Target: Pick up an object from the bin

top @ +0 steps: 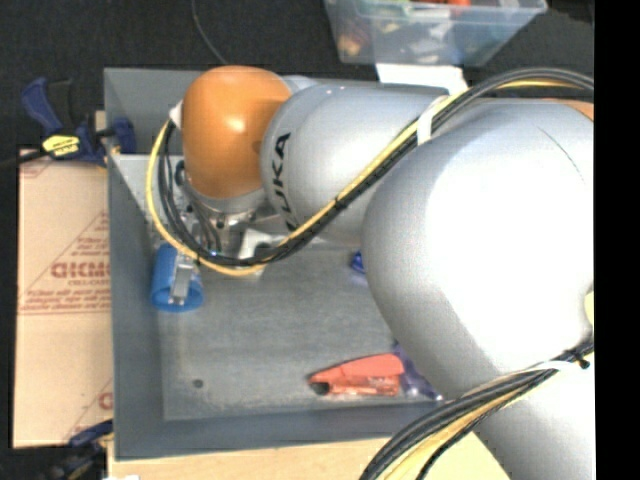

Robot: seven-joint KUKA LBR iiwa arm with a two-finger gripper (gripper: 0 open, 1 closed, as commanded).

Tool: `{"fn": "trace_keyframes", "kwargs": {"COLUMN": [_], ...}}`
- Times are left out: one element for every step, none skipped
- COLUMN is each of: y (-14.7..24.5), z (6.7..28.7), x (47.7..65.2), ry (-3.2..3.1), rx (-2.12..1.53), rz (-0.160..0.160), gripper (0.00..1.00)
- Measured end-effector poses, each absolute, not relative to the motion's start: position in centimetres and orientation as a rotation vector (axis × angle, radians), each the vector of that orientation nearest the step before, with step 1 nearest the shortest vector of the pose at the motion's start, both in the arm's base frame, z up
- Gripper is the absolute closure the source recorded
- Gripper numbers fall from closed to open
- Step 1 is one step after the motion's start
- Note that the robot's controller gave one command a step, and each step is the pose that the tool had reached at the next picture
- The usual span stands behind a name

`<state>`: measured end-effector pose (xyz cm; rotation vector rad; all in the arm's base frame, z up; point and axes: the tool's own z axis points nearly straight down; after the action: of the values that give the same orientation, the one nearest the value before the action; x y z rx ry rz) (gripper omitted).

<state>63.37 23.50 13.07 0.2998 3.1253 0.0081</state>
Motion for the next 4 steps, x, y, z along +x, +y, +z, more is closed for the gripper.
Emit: {"fn": "trace_keyframes", "kwargs": {"y": [23.6,23.3,23.3,23.2], "z": [7.8,8.3,8.3,9.5], "x": [65.0,64.4,64.4,64.1], "ry": [3.055,3.123,3.123,3.127], "rx": [-0.649,-0.056,-0.055,-0.054], "rz": [0.009,0.018,0.018,0.016], "gripper": [0.00,1.00,1.00,1.00]}}
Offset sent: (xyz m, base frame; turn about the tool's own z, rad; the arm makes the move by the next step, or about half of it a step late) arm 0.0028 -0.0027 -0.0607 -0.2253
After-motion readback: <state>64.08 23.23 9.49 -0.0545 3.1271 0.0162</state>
